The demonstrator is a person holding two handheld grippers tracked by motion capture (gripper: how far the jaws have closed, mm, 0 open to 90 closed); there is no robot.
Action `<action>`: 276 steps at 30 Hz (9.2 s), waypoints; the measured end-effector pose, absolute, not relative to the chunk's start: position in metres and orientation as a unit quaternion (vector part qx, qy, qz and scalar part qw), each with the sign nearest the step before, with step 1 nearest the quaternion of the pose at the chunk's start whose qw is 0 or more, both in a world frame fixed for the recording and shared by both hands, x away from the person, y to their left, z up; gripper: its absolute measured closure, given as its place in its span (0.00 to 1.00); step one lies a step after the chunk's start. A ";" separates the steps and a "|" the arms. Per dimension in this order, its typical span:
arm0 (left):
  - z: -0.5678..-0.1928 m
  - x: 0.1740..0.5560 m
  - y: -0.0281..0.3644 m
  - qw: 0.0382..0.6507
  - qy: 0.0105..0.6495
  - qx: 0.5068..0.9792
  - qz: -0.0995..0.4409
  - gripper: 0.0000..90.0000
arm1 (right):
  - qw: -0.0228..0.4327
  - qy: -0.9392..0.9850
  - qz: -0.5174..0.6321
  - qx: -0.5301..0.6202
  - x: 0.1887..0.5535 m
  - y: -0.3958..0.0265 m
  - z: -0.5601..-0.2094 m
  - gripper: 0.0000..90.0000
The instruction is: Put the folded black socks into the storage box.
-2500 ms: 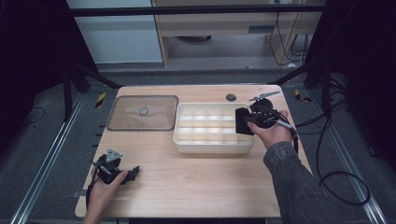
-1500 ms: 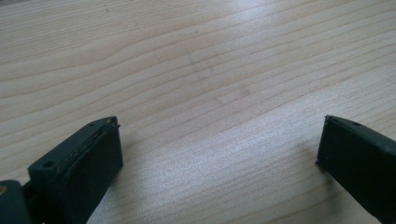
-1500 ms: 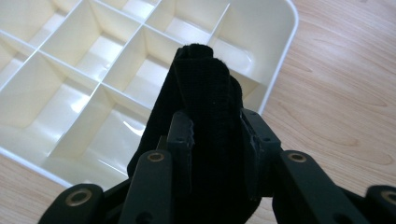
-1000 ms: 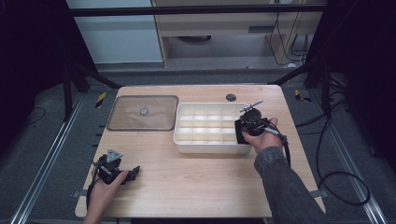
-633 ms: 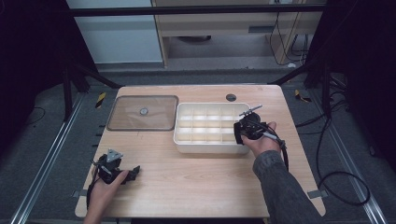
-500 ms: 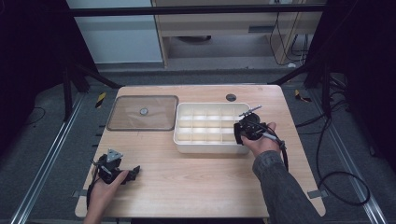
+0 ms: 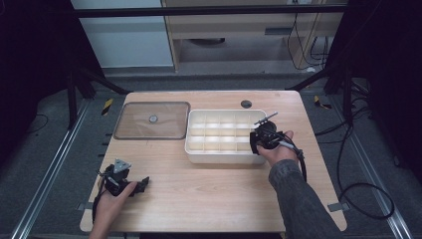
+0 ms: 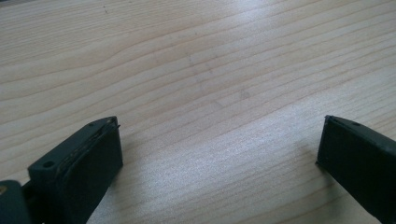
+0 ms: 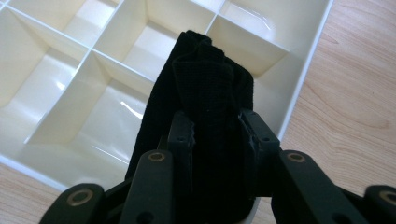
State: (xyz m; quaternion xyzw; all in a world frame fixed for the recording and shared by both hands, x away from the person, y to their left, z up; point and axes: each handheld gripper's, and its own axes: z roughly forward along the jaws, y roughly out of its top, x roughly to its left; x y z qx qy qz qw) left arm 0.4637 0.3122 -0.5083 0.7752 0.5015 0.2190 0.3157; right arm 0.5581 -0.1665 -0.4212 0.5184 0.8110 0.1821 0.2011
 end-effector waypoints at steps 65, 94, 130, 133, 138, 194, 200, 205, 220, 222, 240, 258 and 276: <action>-0.508 0.464 0.312 0.316 0.503 0.774 0.219 0.00 | 0.196 0.809 0.240 0.500 0.536 -0.170 -0.397 0.47; -0.508 0.464 0.312 0.316 0.501 0.775 0.218 0.00 | 0.197 0.797 0.286 0.494 0.527 -0.216 -0.339 0.64; -0.508 0.463 0.312 0.317 0.499 0.777 0.217 0.00 | 0.147 0.824 0.235 0.494 0.591 -0.177 -0.348 1.00; -0.508 0.463 0.312 0.317 0.499 0.777 0.218 0.00 | 0.145 0.826 0.233 0.492 0.591 -0.177 -0.356 1.00; -0.508 0.463 0.312 0.317 0.499 0.777 0.218 0.00 | 0.133 0.828 0.231 0.494 0.589 -0.176 -0.366 1.00; -0.508 0.463 0.311 0.318 0.498 0.778 0.216 0.00 | 0.121 0.828 0.219 0.502 0.562 -0.173 -0.429 1.00; -0.508 0.463 0.311 0.318 0.498 0.778 0.216 0.00 | 0.123 0.829 0.216 0.501 0.562 -0.172 -0.431 1.00; -0.508 0.463 0.311 0.318 0.498 0.778 0.216 0.00 | 0.117 0.827 0.211 0.508 0.563 -0.172 -0.432 1.00; -0.508 0.463 0.311 0.318 0.497 0.778 0.216 0.00 | 0.107 0.828 0.194 0.515 0.564 -0.170 -0.438 1.00; -0.508 0.463 0.311 0.318 0.497 0.778 0.216 0.00 | 0.111 0.830 0.191 0.511 0.565 -0.170 -0.439 1.00; -0.508 0.463 0.311 0.316 0.496 0.779 0.216 0.00 | 0.085 0.824 0.173 0.533 0.573 -0.168 -0.443 1.00; -0.508 0.463 0.311 0.318 0.496 0.779 0.216 0.00 | 0.082 0.818 0.178 0.540 0.575 -0.168 -0.445 1.00; -0.508 0.463 0.311 0.318 0.496 0.778 0.216 0.00 | 0.124 0.814 0.238 0.516 0.558 -0.188 -0.412 1.00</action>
